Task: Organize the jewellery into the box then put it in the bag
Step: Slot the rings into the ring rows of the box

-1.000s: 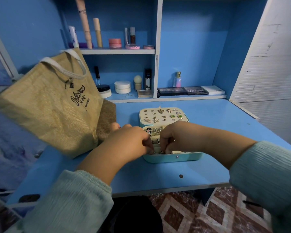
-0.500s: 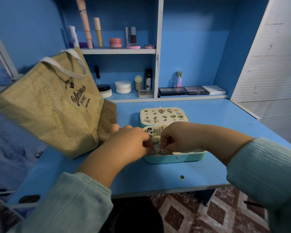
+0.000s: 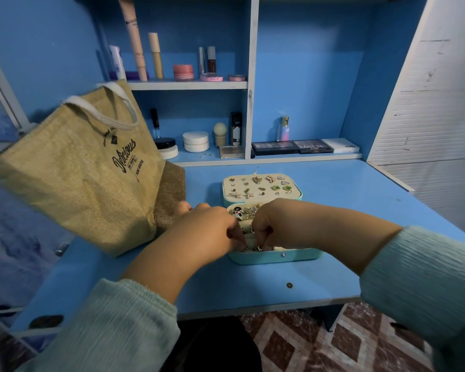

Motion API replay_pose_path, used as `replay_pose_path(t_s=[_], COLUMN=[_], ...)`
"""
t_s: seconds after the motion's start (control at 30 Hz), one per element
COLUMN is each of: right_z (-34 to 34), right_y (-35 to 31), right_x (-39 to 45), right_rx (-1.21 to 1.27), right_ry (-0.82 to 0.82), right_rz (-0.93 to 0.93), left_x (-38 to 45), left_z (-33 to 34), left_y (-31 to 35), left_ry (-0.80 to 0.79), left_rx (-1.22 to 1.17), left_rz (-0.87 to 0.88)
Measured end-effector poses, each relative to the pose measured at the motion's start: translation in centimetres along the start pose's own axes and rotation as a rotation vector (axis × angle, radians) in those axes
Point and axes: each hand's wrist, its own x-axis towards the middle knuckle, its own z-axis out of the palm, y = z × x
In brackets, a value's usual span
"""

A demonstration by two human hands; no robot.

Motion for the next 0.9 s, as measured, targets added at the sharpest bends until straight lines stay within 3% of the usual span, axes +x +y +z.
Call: replay_pose_path(t_s=[0.17,0.53,0.9], right_z=[-0.1,0.3,0.5], right_y=[-0.3,1.1,1.8], right_x=[0.4,-0.1,-0.8], right_rx=[-0.079,0.147,0.126], right_ry=[0.007,0.122,0.161], right_rz=[-0.021,-0.007,-0.094], left_x=[0.1,-0.3,-0.2], left_z=[0.0,0.4,0.7], left_y=[0.0,-0.2,-0.6], left_ry=[-0.005,0.032,0.01], left_rx=[-0.003,-0.07,-0.11], left_rz=[-0.003,-0.012,-0.031])
